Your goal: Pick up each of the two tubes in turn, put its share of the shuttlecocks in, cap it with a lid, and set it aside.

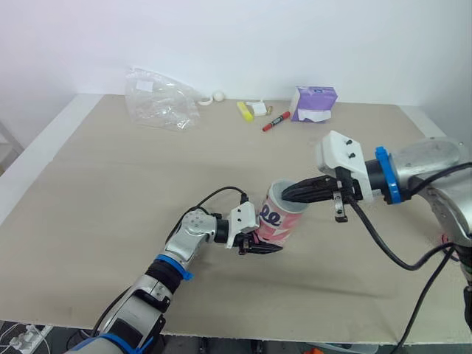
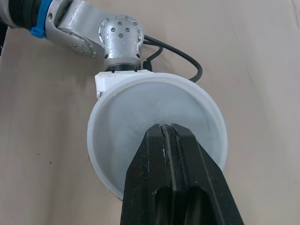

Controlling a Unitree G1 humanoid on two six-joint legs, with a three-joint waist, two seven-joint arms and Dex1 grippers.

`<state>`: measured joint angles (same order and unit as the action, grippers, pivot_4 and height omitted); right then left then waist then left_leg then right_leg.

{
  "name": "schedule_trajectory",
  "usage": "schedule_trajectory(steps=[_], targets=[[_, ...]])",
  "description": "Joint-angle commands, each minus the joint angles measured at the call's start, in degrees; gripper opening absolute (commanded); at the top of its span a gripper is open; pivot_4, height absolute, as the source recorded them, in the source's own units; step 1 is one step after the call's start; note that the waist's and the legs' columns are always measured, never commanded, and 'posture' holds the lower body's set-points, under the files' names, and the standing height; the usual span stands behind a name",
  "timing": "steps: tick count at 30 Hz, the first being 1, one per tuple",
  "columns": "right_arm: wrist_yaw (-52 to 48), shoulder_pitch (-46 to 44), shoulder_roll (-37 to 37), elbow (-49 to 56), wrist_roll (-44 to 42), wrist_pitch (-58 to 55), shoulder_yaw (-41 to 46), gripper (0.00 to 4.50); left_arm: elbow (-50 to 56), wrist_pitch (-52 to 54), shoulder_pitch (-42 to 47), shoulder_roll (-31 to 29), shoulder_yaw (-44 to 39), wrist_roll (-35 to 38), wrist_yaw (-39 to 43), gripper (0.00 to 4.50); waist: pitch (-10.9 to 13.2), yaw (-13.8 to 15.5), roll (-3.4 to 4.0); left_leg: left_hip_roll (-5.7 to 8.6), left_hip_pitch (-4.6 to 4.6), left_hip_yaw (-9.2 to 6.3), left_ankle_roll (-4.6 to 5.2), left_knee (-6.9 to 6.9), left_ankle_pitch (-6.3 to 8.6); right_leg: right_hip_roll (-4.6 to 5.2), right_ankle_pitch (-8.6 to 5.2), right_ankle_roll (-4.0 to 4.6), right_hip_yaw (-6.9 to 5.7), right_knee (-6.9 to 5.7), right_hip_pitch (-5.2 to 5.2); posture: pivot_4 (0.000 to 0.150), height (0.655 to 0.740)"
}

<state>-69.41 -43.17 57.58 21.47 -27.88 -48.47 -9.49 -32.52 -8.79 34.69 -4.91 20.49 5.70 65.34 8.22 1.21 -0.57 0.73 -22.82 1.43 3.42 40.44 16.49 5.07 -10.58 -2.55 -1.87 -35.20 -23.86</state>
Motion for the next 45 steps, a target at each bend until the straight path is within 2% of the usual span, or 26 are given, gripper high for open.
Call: schedule_trajectory(steps=[1, 10, 20, 26, 34, 36, 40, 43, 45], targets=[[1.75, -0.10, -3.37, -0.99, -1.55, -6.75, -3.56, 0.05, 0.23, 0.26, -0.71, 0.40, 0.83, -0.91, -0.23, 2.57, -0.03, -0.17, -0.03, -0.06, 0.02, 0.00, 0.00, 0.00, 0.00, -0.03, 0.01, 0.04, 0.00, 0.00, 0.01, 0.150, 0.7400], [3.56, -2.98, -7.66, 0.14, -2.48, -10.89, -3.25, 0.05, 0.32, 0.18, -1.23, 0.25, 0.80, -1.01, -0.26, 2.57, -0.04, -0.67, 0.00, -0.28, 0.05, -0.02, -0.07, -0.01, -0.04, -0.24, 0.09, 0.20, -0.03, 0.00, -0.02, 0.150, 0.7400], [2.81, -2.52, -5.74, 2.20, 3.77, -8.69, -10.92, 0.05, -0.17, -0.03, -1.06, 0.25, 0.90, -1.15, -0.19, 2.57, -0.11, -0.69, 0.07, -0.34, 0.09, -0.02, -0.08, -0.02, -0.03, -0.34, -0.04, 0.06, -0.03, 0.00, -0.02, 0.150, 0.7400], [1.44, -3.16, -4.41, 2.85, 6.73, -10.58, -16.65, 0.05, -0.51, -0.22, -0.91, 0.29, 0.74, -1.33, -0.27, 2.57, -0.39, -0.70, 0.04, -0.44, 0.41, -0.02, -0.15, -0.08, 0.01, -0.34, -0.17, 0.00, -0.08, 0.00, 0.01, 0.150, 0.7400], [-0.58, -3.51, -3.16, 2.37, 12.28, -5.72, -19.40, 0.05, -0.33, -0.25, -1.03, 0.27, 0.31, -1.38, -0.40, 2.57, -0.88, -0.70, -0.19, -0.49, 0.52, -0.02, -0.23, -0.12, 0.06, -0.30, -0.24, 0.01, -0.16, 0.02, 0.09, 0.150, 0.7400], [-0.62, -3.31, -3.97, 2.05, 12.26, -4.41, -17.64, 0.05, -0.10, -0.16, -1.11, 0.25, 0.25, -1.30, -0.40, 2.57, -0.88, -0.70, -0.20, -0.50, 0.58, -0.02, -0.28, -0.12, 0.08, -0.25, -0.25, -0.01, -0.23, 0.03, 0.14, 0.150, 0.7400], [-0.97, -5.71, -7.26, -1.34, 0.69, -8.58, 0.59, 0.05, 0.29, -0.76, -1.24, -0.09, -0.11, -1.20, -0.44, 2.57, -0.60, -0.69, -0.35, -0.52, 0.58, -0.04, -0.31, -0.12, 0.10, -0.20, -0.25, -0.02, -0.32, 0.04, 0.15, 0.150, 0.7400], [-0.46, -6.46, -7.39, -2.94, -6.91, -12.91, 11.30, 0.05, 0.42, -1.41, -1.33, -0.45, -0.21, -1.39, -0.40, 2.57, -0.23, -0.41, 0.15, -0.47, 0.11, 0.03, -0.31, -0.12, 0.05, -0.08, 0.09, 0.32, -0.33, 0.03, -0.07, 0.150, 0.7400], [0.39, -6.30, -6.71, -3.51, -11.30, -15.25, 17.02, 0.05, 0.52, -1.59, -1.34, -0.58, -0.31, -1.31, -0.33, 2.57, -0.21, 0.17, 0.20, -0.37, -0.38, 0.03, -0.29, -0.12, 0.01, 0.00, 0.27, 0.13, -0.39, 0.03, -0.48, 0.150, 0.7400]])
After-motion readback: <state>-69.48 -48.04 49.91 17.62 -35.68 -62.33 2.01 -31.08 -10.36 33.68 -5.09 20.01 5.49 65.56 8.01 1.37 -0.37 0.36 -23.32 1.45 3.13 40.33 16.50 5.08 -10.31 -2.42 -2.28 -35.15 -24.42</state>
